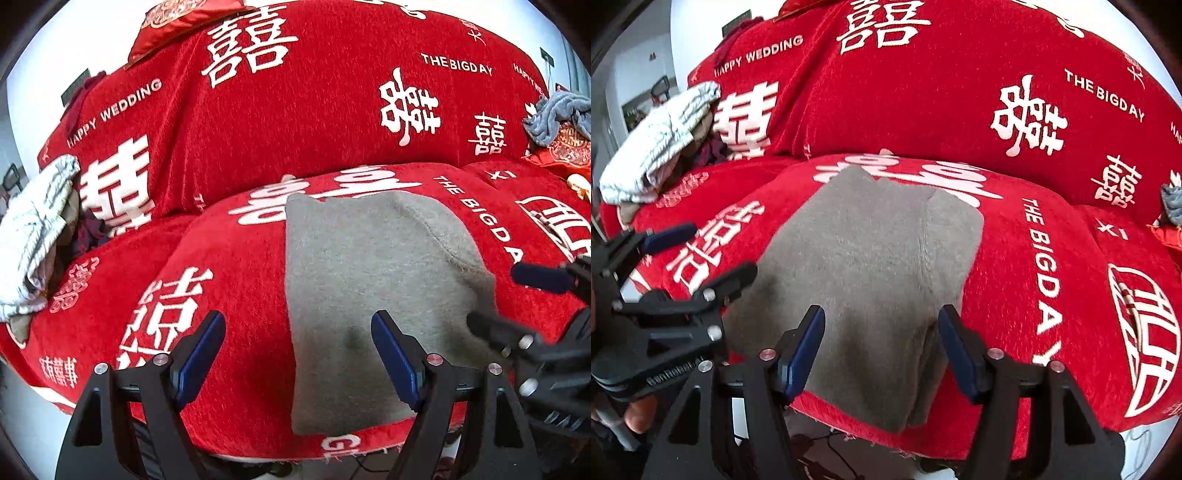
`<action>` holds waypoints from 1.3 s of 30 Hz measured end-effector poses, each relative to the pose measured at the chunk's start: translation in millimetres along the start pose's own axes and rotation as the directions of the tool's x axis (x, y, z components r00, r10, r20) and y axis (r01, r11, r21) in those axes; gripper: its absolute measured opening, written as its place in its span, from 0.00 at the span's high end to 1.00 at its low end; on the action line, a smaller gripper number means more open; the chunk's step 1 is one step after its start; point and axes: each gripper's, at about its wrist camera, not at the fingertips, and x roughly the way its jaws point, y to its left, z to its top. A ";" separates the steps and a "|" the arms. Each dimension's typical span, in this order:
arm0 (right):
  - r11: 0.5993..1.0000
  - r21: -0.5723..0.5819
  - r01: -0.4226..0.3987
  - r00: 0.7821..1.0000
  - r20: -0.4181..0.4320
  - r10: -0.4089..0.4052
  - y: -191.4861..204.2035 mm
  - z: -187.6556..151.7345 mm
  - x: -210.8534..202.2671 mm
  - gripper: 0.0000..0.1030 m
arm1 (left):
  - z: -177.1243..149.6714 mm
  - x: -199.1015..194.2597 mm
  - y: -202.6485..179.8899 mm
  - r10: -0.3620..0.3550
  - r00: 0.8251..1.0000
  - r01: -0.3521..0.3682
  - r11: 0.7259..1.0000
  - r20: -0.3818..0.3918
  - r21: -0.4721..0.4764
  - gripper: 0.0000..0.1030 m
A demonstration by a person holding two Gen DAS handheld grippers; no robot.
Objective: Fold small clothes
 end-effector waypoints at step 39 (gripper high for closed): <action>0.999 -0.029 0.037 0.999 -0.007 -0.037 5.6 -10.8 -6.1 0.35 | -7.7 -4.8 -6.6 0.056 0.998 -0.056 0.998 -0.018 -0.004 0.20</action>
